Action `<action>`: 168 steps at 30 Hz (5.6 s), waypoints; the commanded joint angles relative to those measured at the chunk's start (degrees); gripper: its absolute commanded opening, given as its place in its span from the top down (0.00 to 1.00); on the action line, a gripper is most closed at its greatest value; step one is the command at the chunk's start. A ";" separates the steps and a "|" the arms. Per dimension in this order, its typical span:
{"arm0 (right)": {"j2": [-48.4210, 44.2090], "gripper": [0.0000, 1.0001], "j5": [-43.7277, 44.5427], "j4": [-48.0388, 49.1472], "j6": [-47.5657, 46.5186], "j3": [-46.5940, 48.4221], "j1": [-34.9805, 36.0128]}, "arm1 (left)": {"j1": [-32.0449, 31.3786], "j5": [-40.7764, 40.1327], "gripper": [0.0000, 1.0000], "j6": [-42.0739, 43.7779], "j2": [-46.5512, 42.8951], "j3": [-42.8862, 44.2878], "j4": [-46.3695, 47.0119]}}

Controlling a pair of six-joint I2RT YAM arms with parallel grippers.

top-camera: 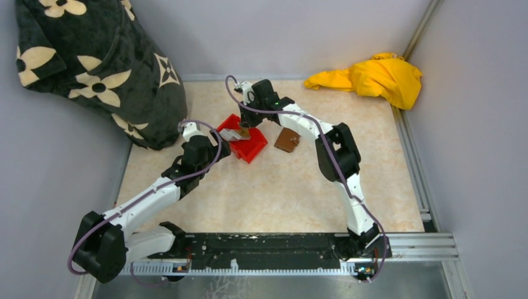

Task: Put the credit cards into the card holder
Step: Pick up the credit card from the storage box.

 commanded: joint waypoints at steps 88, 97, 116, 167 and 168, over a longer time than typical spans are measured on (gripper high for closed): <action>-51.52 1.00 55.19 53.78 -42.63 -64.29 34.61 | 12.99 76.01 0.68 -37.26 15.07 13.94 14.04; -49.67 1.00 57.92 54.96 -46.36 -64.80 36.37 | 12.99 77.83 1.00 -38.60 16.55 13.89 17.63; -56.57 0.38 68.90 47.44 -24.70 -68.15 37.78 | 13.08 66.07 1.00 -23.35 15.74 15.95 10.09; -57.03 0.45 9.39 51.75 50.82 -70.72 -2.01 | 9.26 75.99 1.00 -25.76 27.19 12.96 45.93; -56.99 0.46 9.38 51.96 50.84 -70.90 -2.15 | 9.22 76.03 1.00 -25.95 27.32 12.99 46.03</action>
